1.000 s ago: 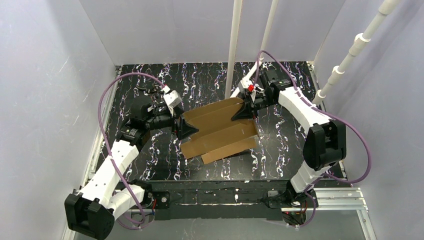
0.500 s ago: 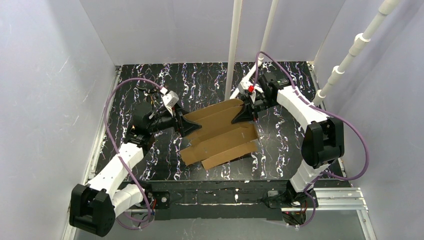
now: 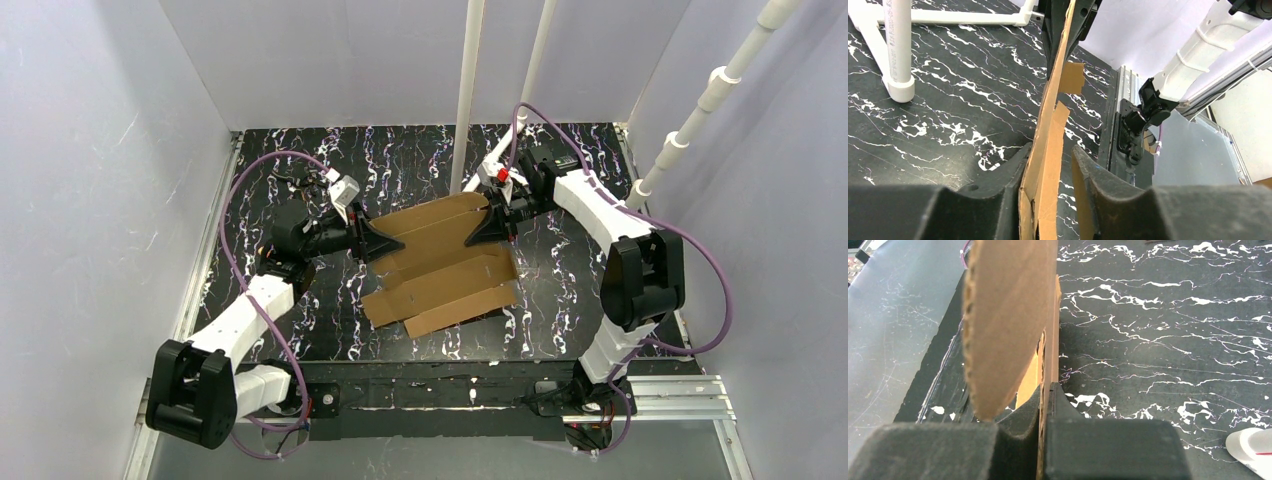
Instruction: Fold the paper box
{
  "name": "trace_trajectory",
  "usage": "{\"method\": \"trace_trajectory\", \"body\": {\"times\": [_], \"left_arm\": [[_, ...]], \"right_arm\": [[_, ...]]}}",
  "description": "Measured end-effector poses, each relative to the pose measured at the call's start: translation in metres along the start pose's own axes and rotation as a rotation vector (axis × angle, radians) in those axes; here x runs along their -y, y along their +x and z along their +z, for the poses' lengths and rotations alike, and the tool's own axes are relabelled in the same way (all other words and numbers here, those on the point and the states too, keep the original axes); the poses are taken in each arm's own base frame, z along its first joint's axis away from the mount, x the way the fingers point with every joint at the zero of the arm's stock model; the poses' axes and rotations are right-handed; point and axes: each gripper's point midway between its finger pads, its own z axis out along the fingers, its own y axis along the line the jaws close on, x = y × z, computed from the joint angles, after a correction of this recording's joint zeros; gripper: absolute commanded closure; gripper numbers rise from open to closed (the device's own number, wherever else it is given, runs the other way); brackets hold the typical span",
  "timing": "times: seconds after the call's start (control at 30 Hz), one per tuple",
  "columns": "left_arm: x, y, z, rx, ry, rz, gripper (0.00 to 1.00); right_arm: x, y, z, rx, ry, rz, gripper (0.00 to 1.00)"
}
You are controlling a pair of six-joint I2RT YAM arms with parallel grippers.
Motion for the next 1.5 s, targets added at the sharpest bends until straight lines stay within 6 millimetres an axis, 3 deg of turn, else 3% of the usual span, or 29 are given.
{"method": "trace_trajectory", "body": {"times": [0.2, 0.27, 0.3, 0.47, 0.53, 0.6, 0.7, 0.83, 1.0, 1.03, 1.07, 1.17, 1.33, 1.43, 1.5], "left_arm": [[-0.002, 0.003, 0.001, -0.009, 0.007, -0.005, 0.8], [-0.003, 0.005, 0.002, -0.013, 0.009, -0.008, 0.97], [-0.003, 0.006, 0.002, -0.017, 0.014, -0.007, 1.0], [-0.001, 0.007, 0.002, -0.023, 0.032, 0.011, 1.0], [-0.001, 0.007, 0.002, -0.024, 0.032, 0.016, 1.0], [-0.002, 0.008, 0.002, -0.024, 0.027, 0.028, 1.0], [-0.004, 0.012, 0.002, -0.039, 0.011, 0.046, 1.0], [-0.015, 0.013, -0.003, -0.067, -0.079, 0.115, 1.0], [-0.033, -0.005, -0.015, -0.108, -0.232, 0.294, 1.0], [-0.037, -0.011, -0.017, -0.121, -0.259, 0.328, 1.0], [-0.043, -0.021, -0.022, -0.146, -0.31, 0.4, 1.0], [-0.05, -0.014, -0.02, -0.212, -0.346, 0.453, 1.0], [-0.049, 0.012, -0.012, -0.32, -0.34, 0.496, 1.0], [-0.045, 0.025, -0.012, -0.35, -0.333, 0.498, 1.0], [-0.042, 0.033, -0.015, -0.363, -0.335, 0.493, 1.0]], "right_arm": [[0.002, 0.001, -0.001, 0.0, 0.001, 0.009, 0.99], [0.002, 0.002, 0.0, 0.0, 0.0, 0.013, 0.99], [0.002, 0.002, 0.0, 0.0, 0.0, 0.014, 0.99], [0.002, 0.004, 0.0, -0.003, -0.002, 0.036, 0.95], [0.003, 0.005, 0.0, -0.003, -0.003, 0.044, 0.76], [0.004, 0.005, 0.0, -0.006, -0.003, 0.053, 0.5], [0.008, 0.006, 0.002, -0.02, -0.004, 0.067, 0.19], [0.018, 0.012, -0.001, -0.076, 0.036, 0.103, 0.05], [0.053, 0.029, -0.032, -0.124, 0.221, 0.17, 0.03], [0.06, 0.032, -0.043, -0.125, 0.272, 0.182, 0.07], [0.075, 0.038, -0.07, -0.119, 0.395, 0.21, 0.1], [0.092, 0.05, -0.087, -0.104, 0.532, 0.226, 0.33], [0.099, 0.097, -0.078, -0.078, 0.644, 0.366, 0.64], [0.107, 0.113, -0.069, -0.074, 0.691, 0.417, 0.64], [0.113, 0.113, -0.065, -0.058, 0.708, 0.421, 0.56]]}}
